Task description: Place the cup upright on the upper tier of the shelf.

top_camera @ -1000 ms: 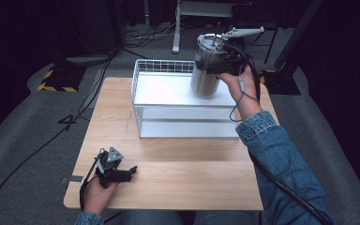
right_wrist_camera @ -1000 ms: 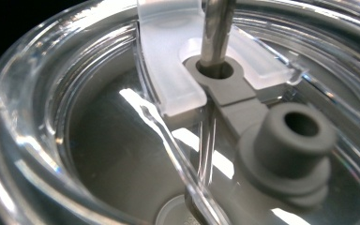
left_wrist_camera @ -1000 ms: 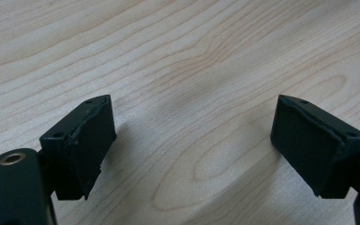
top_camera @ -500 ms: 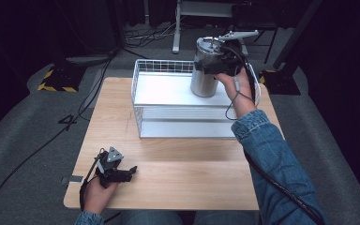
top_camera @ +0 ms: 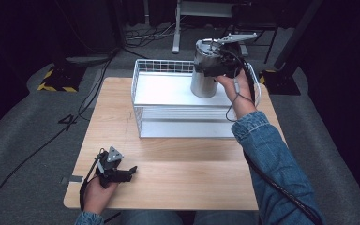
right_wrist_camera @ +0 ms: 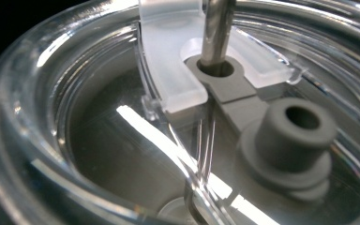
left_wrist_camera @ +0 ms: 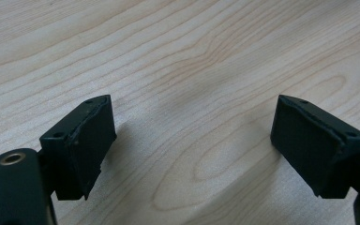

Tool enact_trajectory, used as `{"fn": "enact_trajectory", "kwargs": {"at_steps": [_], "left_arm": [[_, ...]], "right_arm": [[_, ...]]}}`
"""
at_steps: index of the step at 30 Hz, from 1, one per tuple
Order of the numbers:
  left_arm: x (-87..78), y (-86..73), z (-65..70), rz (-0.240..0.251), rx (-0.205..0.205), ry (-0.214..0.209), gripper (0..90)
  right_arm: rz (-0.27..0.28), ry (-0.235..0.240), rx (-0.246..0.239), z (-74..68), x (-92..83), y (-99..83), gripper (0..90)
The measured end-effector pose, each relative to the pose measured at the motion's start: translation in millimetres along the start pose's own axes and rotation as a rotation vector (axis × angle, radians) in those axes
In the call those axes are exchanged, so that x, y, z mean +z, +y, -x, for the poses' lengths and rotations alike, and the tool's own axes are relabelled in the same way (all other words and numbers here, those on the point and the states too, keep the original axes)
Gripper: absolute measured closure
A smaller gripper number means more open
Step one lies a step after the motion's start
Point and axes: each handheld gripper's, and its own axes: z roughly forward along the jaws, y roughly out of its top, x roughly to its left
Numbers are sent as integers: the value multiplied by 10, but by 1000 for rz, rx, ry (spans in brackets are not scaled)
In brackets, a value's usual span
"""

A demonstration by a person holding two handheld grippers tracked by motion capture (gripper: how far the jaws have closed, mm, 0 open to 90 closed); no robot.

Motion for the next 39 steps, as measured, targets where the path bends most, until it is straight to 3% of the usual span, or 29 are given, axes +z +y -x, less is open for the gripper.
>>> {"fn": "enact_trajectory", "kwargs": {"at_steps": [21, 26, 39], "left_arm": [[0, 0, 0, 0, 0, 0, 147], [0, 0, 0, -1, 0, -1, 148], [-1, 0, -2, -1, 2, 0, 148]], "right_arm": [[27, -13, -11, 0, -17, -13, 0], [37, -16, -13, -12, -95, -12, 0], [72, -5, -52, -61, -516, -23, 0]]}}
